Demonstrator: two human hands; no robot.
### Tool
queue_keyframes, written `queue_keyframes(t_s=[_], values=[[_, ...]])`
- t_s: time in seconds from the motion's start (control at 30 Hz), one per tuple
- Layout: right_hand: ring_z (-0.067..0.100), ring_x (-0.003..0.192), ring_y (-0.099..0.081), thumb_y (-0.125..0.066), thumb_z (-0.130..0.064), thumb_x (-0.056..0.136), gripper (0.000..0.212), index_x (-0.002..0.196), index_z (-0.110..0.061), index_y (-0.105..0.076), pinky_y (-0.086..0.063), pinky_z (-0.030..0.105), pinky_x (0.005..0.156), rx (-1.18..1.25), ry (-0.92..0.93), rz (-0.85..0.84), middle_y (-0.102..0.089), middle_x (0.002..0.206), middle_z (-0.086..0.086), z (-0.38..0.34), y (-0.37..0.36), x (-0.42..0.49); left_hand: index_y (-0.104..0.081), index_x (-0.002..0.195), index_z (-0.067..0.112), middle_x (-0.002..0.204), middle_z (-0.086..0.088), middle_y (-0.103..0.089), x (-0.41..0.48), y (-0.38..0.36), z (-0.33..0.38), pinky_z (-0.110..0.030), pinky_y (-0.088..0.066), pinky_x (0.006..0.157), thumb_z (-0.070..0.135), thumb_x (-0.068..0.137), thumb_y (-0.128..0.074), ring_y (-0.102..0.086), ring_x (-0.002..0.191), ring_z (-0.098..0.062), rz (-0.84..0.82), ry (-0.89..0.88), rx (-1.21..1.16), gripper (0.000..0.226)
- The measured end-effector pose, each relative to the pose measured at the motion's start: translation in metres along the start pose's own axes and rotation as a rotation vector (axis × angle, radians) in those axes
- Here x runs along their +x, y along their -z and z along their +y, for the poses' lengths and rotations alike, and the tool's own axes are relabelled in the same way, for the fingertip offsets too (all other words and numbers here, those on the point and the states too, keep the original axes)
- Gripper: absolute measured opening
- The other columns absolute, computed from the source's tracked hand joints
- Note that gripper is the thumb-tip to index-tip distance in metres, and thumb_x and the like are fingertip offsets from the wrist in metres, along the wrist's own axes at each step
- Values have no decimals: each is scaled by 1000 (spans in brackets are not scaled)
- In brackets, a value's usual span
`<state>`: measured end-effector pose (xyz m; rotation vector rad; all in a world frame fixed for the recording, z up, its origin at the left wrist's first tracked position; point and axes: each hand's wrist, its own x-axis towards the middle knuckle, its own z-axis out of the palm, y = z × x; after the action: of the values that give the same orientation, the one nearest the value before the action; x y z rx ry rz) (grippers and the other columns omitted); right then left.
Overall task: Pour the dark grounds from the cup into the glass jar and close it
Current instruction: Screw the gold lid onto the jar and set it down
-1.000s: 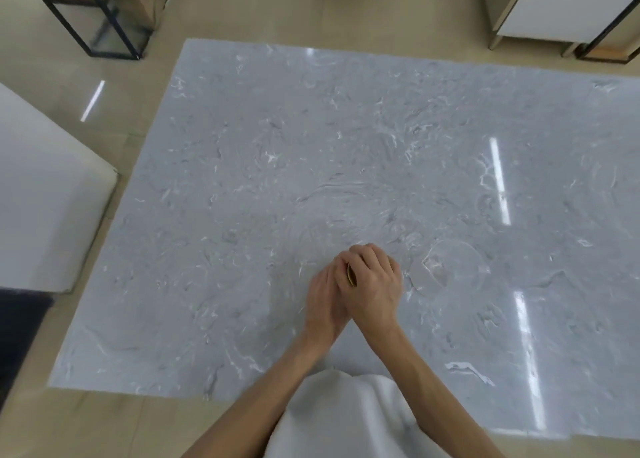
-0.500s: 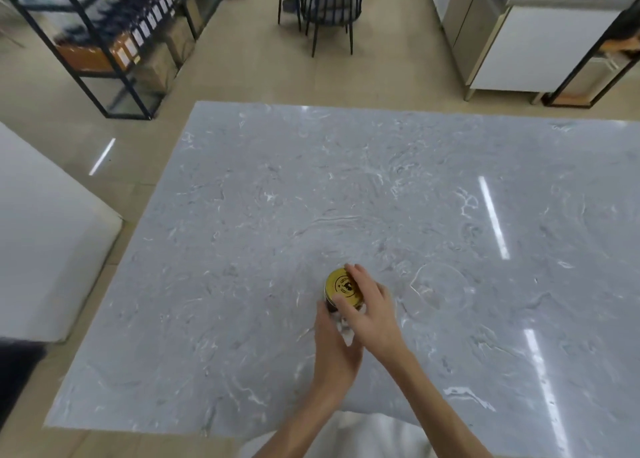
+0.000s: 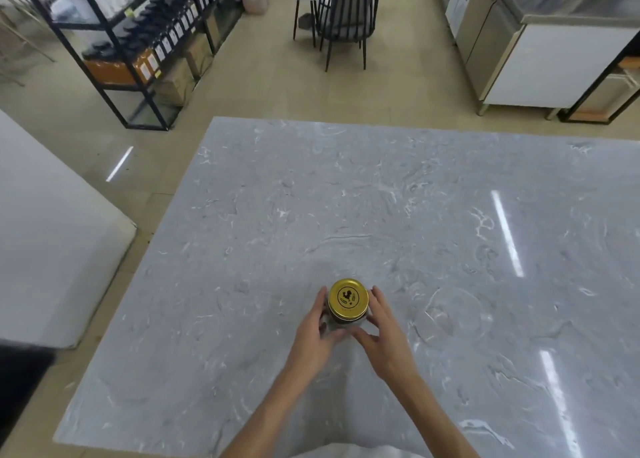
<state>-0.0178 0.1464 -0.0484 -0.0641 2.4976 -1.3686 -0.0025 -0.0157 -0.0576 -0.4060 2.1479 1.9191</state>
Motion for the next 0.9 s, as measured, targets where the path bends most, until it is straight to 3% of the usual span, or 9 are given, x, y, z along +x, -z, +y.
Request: queue_keyframes(t_s=[0.07, 0.2, 0.37, 0.57, 0.63, 0.7, 0.8, 0.83, 0.9], values=[[9, 125, -56, -77, -19, 88, 73, 147, -39, -38, -54, 23, 94, -10, 18, 37, -28, 157, -16, -6, 0, 17, -35, 150, 31, 135, 12, -55, 17, 5, 7, -12, -50, 90, -2, 93, -68, -59, 121, -1, -24, 13, 7, 74], [10, 106, -61, -84, -25, 80, 72, 142, -31, -48, -55, 21, 91, 23, 20, 90, -40, 128, -15, -18, 4, 65, -23, 156, 8, 148, -12, -48, 64, 17, 31, -43, -41, 113, -8, 89, -70, -51, 135, -24, -125, -47, 138, 84], [15, 89, -68, -83, -39, 77, 75, 142, -38, -46, -56, 32, 84, -54, -71, 112, -40, 126, -5, -36, 5, 131, -39, 141, 22, 136, -6, -57, 131, 30, 60, -36, -43, 111, -3, 83, -77, -56, 128, -20, -121, -153, 221, 73], [23, 95, -70, -83, -42, 77, 77, 144, -32, -47, -54, 35, 92, -98, -88, 144, -43, 136, 4, -45, 7, 186, -37, 141, 28, 138, -6, -54, 179, 42, 72, -47, -41, 112, -2, 84, -77, -53, 131, -24, -107, -121, 220, 76], [21, 93, -71, -81, -41, 79, 76, 145, -34, -44, -55, 34, 90, -111, -72, 149, -43, 136, 4, -41, 5, 187, -37, 144, 22, 139, -7, -54, 184, 42, 68, -46, -41, 112, -2, 83, -77, -52, 131, -25, -114, -113, 217, 77], [18, 93, -73, -77, -33, 85, 73, 147, -38, -39, -57, 35, 90, -112, -45, 157, -43, 139, 4, -36, 2, 184, -37, 147, 17, 139, -8, -55, 185, 41, 65, -41, -43, 112, -2, 82, -79, -54, 131, -25, -108, -95, 204, 79], [19, 105, -71, -68, -21, 94, 78, 155, -38, -23, -56, 35, 92, -111, -47, 129, -37, 150, 9, -33, 1, 178, -34, 145, 23, 134, 0, -57, 183, 38, 65, -20, -45, 103, -10, 82, -73, -52, 132, -24, -97, -66, 217, 80], [22, 110, -69, -66, -17, 95, 83, 157, -38, -16, -55, 36, 95, -109, -62, 100, -29, 157, 12, -34, 3, 175, -27, 150, 21, 139, -1, -54, 182, 38, 66, -18, -42, 104, -11, 84, -69, -48, 136, -25, -107, -56, 236, 84], [26, 123, -62, -64, -8, 95, 93, 157, -42, -4, -53, 39, 99, -80, -101, 26, -6, 167, 11, -36, 10, 160, 4, 159, 14, 159, -8, -34, 177, 37, 67, -32, -31, 117, -8, 91, -63, -31, 148, -26, -110, 13, 281, 98]])
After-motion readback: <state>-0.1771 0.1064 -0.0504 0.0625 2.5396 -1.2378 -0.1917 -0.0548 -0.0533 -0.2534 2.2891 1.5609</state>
